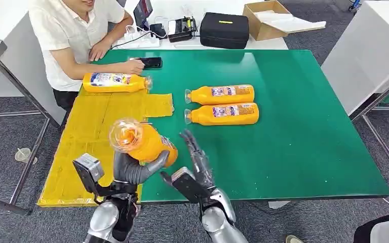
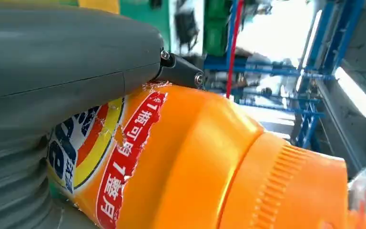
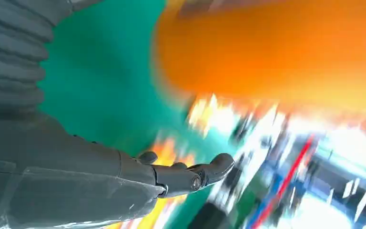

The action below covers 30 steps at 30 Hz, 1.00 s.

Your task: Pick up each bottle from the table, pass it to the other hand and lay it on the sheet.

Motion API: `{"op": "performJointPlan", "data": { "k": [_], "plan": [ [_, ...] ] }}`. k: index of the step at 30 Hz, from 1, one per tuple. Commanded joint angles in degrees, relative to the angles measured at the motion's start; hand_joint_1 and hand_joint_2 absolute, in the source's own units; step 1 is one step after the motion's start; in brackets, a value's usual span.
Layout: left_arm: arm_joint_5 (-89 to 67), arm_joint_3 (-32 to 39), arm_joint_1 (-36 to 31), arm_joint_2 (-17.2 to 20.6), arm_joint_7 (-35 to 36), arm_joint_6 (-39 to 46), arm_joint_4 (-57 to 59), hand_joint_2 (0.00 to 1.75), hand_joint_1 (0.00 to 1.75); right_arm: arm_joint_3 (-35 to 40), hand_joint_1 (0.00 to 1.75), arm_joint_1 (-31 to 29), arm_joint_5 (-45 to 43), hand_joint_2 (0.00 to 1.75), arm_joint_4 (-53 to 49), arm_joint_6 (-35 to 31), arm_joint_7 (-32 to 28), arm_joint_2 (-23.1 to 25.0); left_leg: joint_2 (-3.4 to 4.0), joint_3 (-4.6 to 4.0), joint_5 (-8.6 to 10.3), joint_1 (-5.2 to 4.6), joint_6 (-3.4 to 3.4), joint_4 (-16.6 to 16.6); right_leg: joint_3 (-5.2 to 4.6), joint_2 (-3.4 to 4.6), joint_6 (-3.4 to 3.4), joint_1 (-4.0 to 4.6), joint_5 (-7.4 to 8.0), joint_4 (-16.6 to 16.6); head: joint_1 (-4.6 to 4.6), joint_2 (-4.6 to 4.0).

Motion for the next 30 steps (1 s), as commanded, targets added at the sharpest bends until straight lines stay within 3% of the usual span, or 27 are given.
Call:
{"op": "performJointPlan", "data": {
  "k": [1, 7, 10, 14, 17, 21, 30],
  "plan": [
    [-31.22, 6.84, -2.78, 0.74, 5.33, 12.93, -0.09, 1.75, 1.75, -19.57, 0.0, 4.04, 6.84, 1.75, -13.58, -14.99, -2.67, -0.8, -0.13, 0.25, -0.11, 0.01, 0.04, 0.05, 0.35, -0.26, -0.26, 0.07, -0.16, 0.01, 0.02, 0.0],
    [-49.55, 8.83, -6.72, 2.64, 9.53, 16.85, 3.85, 1.75, 1.75, -23.85, 0.0, 5.29, -1.99, 1.75, -22.77, -12.67, -8.73, 0.28, -0.11, 0.08, -0.04, -0.02, 0.0, 0.05, 0.15, -0.18, -0.19, 0.03, -0.09, 0.06, 0.02, 0.0],
    [-62.57, 9.76, -9.94, 3.77, 13.11, 19.83, 9.84, 1.75, 1.75, -24.18, 0.0, 4.39, -4.6, 1.75, -21.91, -8.84, -8.85, 0.3, -0.13, 0.2, -0.06, -0.01, -0.02, 0.05, 0.26, -0.26, -0.28, 0.05, -0.14, 0.08, 0.02, 0.0],
    [-62.75, 10.56, -10.47, 3.5, 12.23, 20.32, 11.25, 1.75, 1.75, -24.22, 0.0, 3.96, -4.55, 1.75, -21.0, -8.96, -9.04, 0.51, -0.04, 0.27, -0.04, -0.01, 0.0, -0.02, 0.31, -0.16, -0.25, 0.05, -0.07, 0.0, 0.02, 0.0],
    [-76.67, 9.39, -13.79, 6.46, 17.39, 18.55, 20.36, 1.75, 1.75, -24.61, 0.0, 2.6, -5.87, 1.75, -17.97, -4.7, -9.34, 1.56, -0.01, 0.29, -0.06, 0.01, 0.0, -0.03, 0.35, -0.12, -0.26, 0.07, -0.08, -0.03, 0.02, 0.0],
    [-78.98, 11.47, -19.0, 7.12, 17.67, 17.65, 33.91, 1.75, 1.75, -24.86, 0.0, 1.63, -6.48, 1.75, -15.06, -3.46, -10.83, 1.55, -0.04, 0.27, 0.03, -0.02, -0.01, -0.13, 0.31, -0.07, -0.12, 0.01, 0.01, -0.11, 0.02, 0.0],
    [-79.25, 14.69, -24.85, 7.32, 19.43, 13.56, 46.83, 1.75, 1.75, -24.93, 0.0, -0.16, -7.58, 1.75, -12.18, -1.9, -11.86, 1.28, 0.04, 0.15, 0.03, 0.03, -0.02, -0.04, 0.2, -0.01, -0.13, 0.06, 0.02, -0.03, 0.02, 0.0]
  ]
}}
